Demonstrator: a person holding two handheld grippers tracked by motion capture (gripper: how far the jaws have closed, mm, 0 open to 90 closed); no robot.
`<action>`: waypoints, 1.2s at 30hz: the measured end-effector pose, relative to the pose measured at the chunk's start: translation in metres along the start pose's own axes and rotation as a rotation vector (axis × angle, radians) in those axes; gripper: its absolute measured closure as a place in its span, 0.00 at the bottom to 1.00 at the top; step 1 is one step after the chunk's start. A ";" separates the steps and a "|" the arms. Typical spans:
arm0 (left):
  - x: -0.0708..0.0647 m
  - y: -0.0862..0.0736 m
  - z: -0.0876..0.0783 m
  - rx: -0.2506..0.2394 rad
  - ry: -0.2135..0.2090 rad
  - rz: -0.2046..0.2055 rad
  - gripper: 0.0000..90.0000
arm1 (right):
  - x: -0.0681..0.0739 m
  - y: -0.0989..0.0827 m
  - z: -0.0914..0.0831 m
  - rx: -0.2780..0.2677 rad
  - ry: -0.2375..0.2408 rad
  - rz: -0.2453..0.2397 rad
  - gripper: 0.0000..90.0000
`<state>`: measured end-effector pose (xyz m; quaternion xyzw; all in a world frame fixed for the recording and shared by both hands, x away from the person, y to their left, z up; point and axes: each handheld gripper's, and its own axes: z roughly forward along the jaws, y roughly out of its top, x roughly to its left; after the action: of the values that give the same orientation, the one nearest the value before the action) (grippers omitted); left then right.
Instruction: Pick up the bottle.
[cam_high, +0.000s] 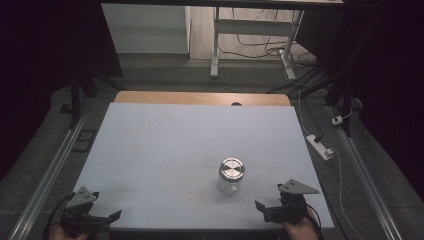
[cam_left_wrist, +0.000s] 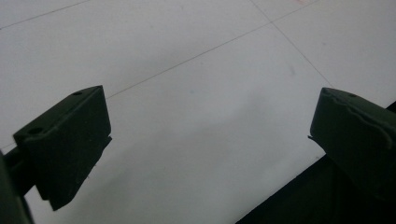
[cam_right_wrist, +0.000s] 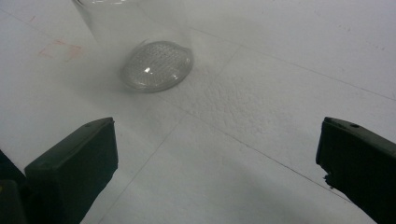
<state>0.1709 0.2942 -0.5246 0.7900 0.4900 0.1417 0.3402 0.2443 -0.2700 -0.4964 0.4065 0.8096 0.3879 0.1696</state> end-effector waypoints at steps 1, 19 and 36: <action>0.000 0.000 0.000 0.000 -0.001 -0.001 0.00 | 0.000 0.000 0.000 0.001 0.000 -0.002 0.00; 0.000 0.000 0.001 0.011 -0.003 -0.006 0.00 | 0.004 0.006 0.001 -0.035 0.049 -0.035 0.00; 0.001 0.001 0.002 0.021 -0.007 -0.007 0.00 | 0.012 0.018 0.016 -0.060 0.122 -0.109 0.00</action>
<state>0.1729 0.2942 -0.5257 0.7922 0.4931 0.1325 0.3344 0.2553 -0.2461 -0.4924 0.3321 0.8274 0.4264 0.1529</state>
